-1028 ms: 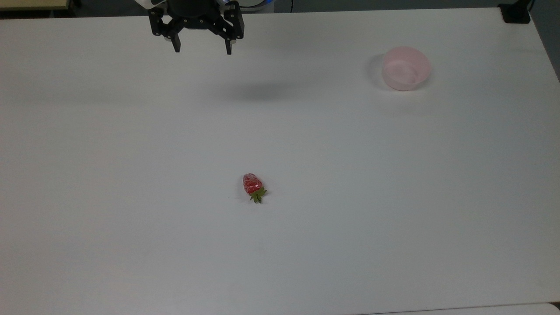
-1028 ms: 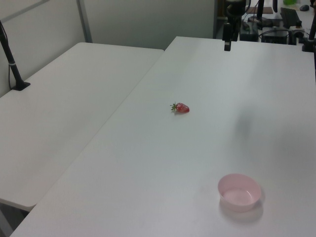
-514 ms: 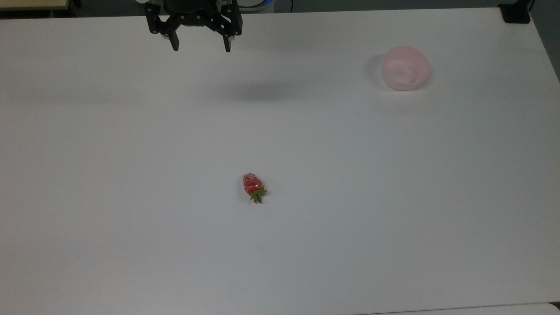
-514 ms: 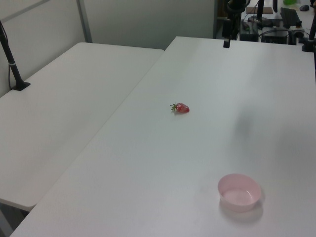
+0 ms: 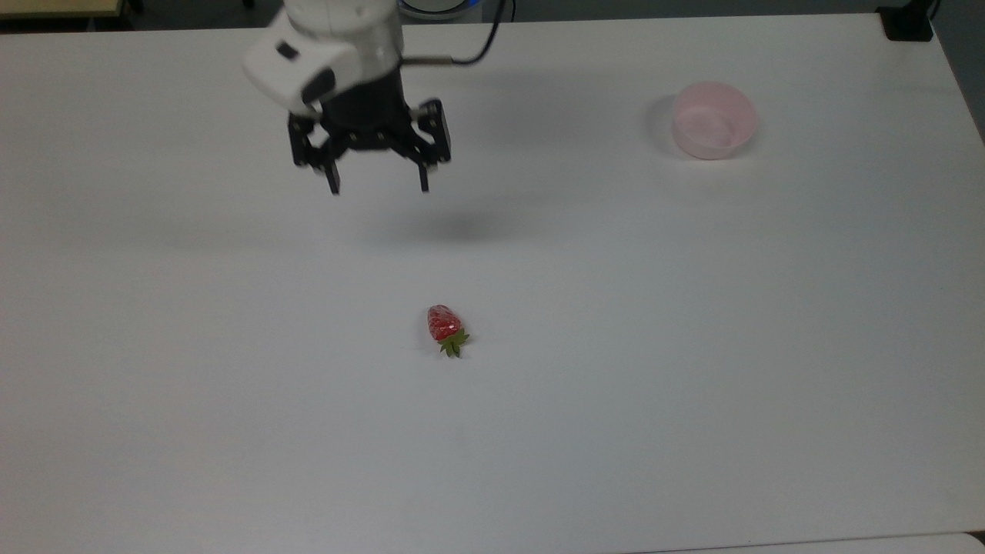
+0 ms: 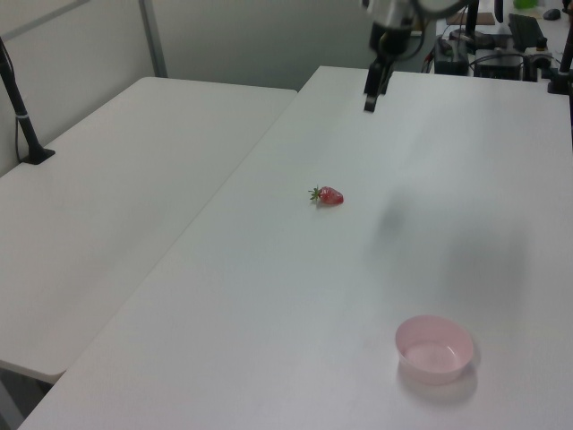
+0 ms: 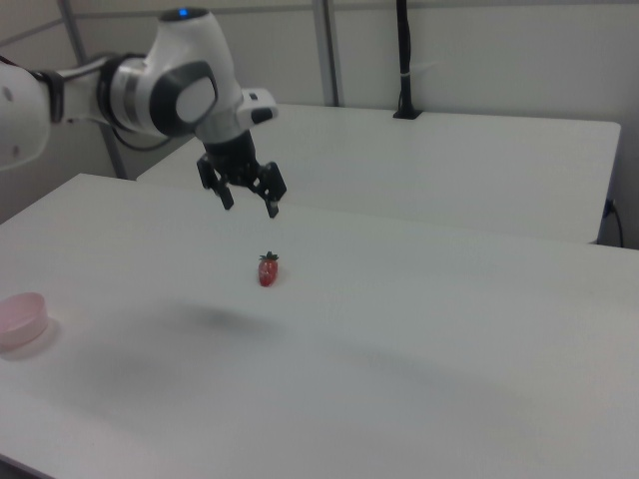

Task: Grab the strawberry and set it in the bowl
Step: 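Move the open gripper over the red strawberry and lower it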

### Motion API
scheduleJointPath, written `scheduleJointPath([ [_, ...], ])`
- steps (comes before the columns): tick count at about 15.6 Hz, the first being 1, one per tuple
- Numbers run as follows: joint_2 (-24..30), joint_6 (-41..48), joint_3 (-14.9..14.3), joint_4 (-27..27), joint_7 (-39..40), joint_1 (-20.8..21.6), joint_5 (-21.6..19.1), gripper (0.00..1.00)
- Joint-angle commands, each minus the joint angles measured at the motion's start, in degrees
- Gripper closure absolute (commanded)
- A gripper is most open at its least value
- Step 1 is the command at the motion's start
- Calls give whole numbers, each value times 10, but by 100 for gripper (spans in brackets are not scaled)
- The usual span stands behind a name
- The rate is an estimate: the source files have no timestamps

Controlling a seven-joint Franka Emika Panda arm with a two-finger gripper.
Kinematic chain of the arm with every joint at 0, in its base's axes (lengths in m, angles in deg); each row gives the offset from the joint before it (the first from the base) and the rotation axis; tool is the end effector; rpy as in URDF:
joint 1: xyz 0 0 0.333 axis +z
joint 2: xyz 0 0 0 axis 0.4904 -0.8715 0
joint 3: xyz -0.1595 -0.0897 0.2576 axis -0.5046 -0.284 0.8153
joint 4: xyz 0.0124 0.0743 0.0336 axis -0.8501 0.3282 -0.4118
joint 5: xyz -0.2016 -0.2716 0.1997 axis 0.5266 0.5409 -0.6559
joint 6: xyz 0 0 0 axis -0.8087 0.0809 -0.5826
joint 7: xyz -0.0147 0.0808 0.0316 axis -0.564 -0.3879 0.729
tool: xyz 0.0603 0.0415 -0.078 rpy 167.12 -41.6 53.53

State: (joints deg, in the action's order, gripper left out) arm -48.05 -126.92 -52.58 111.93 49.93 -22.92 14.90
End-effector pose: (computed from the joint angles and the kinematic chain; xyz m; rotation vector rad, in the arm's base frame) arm 0.6457 0.0002 0.4993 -3.1233 -0.1160 -0.2716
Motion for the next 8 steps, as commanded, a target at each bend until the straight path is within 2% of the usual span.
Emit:
scheduleJointPath([
  [1, -46, -15, 6, -11, 59, 11, -11, 0],
  [8, -138, -128, 8, -12, 44, 38, -3, 0],
])
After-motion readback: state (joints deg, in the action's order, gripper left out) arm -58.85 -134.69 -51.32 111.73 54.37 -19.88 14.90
